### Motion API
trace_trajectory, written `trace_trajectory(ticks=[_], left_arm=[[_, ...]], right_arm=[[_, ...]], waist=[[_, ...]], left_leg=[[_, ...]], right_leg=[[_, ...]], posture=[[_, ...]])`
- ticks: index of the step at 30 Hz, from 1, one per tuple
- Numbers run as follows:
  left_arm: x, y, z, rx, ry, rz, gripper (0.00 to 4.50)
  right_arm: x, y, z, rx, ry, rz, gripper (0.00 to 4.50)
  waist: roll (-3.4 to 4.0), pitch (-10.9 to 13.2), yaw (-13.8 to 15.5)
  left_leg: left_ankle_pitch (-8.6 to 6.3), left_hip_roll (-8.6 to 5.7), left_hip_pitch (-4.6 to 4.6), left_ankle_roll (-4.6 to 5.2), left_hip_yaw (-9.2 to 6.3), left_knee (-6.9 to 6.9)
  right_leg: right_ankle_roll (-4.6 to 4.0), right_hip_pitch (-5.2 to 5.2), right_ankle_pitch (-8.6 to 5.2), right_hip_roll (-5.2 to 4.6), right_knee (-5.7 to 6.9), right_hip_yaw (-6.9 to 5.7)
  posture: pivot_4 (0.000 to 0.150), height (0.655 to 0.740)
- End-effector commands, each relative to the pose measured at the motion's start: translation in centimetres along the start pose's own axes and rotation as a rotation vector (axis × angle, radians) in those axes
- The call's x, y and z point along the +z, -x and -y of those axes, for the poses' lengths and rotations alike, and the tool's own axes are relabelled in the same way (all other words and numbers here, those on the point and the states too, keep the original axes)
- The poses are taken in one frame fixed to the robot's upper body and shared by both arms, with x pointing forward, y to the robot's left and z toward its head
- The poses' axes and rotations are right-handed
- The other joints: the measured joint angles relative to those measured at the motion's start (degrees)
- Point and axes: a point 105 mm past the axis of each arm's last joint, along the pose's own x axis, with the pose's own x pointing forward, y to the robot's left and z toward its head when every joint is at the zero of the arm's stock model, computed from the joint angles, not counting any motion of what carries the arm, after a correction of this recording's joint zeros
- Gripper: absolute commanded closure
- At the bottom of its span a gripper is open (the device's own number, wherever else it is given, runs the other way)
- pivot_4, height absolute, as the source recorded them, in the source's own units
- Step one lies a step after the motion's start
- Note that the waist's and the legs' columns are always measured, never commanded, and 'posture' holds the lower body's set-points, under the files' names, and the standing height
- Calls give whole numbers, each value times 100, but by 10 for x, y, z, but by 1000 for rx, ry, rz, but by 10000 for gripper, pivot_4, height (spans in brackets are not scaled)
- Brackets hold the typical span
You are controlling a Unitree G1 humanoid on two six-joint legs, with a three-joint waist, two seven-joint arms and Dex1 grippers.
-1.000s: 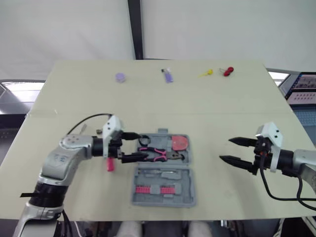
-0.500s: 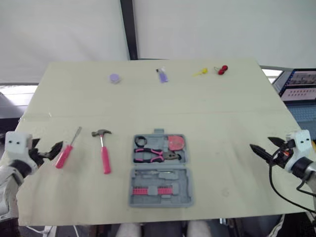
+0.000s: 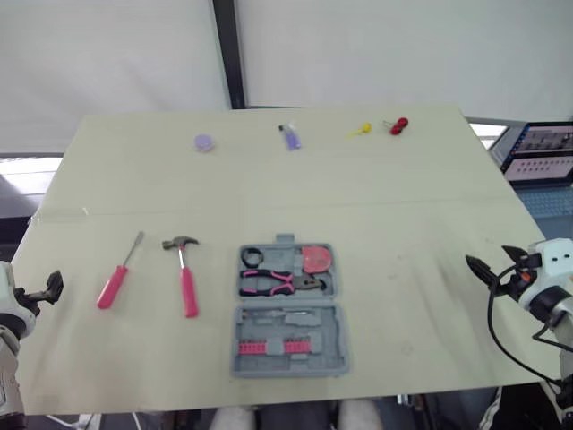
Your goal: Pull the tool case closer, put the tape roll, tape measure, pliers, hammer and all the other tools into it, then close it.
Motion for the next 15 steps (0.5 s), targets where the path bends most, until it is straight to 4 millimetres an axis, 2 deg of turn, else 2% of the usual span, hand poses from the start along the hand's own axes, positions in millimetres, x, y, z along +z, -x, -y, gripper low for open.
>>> trace_trajectory(ticks=[1, 3, 5, 9, 10, 14, 15], left_arm=[[8, 5, -11, 41, -6, 40, 492], [9, 4, -8, 24, -2, 50, 492], [12, 5, -1, -16, -17, 78, 492], [9, 9, 34, -219, -18, 125, 492], [9, 10, 39, -242, -17, 129, 492], [13, 10, 76, -407, -2, 136, 492], [15, 10, 84, -439, -1, 138, 492]], right_arm=[[15, 2, -1, 7, 25, 46, 0], [22, -3, -8, 43, 26, 67, 0], [30, -9, -25, 125, 36, 75, 0], [70, -26, -84, 398, 85, 125, 0], [76, -27, -93, 440, 92, 130, 0], [114, -27, -152, 709, 164, 161, 0], [118, -25, -164, 764, 179, 165, 0]], waist=[[0, 0, 0], [0, 0, 2], [0, 0, 1], [9, -2, -1], [12, -1, -3], [11, -1, 14], [11, -1, 27]], left_leg=[[0, 0, 0, 0, 0, 0], [0, 0, 0, 0, 0, 0], [0, 0, 0, -1, 1, 1], [0, 0, 0, -1, 1, 0], [0, 0, 0, -1, 4, 0], [0, 1, -2, -1, 3, 1], [0, 1, -4, -1, 3, 3]], right_leg=[[0, 0, 0, 0, 0, 0], [0, 0, 0, 0, 0, 0], [0, 0, 0, 0, 1, 1], [0, -3, 0, 0, 1, 1], [0, -5, 0, 0, 1, 1], [0, -9, 0, 0, 5, 1], [0, -9, 0, 0, 5, 1]], posture=[[1500, 7400], [1500, 7400], [1500, 7400], [1500, 7400], [1500, 7400], [1500, 7400], [1500, 7400]])
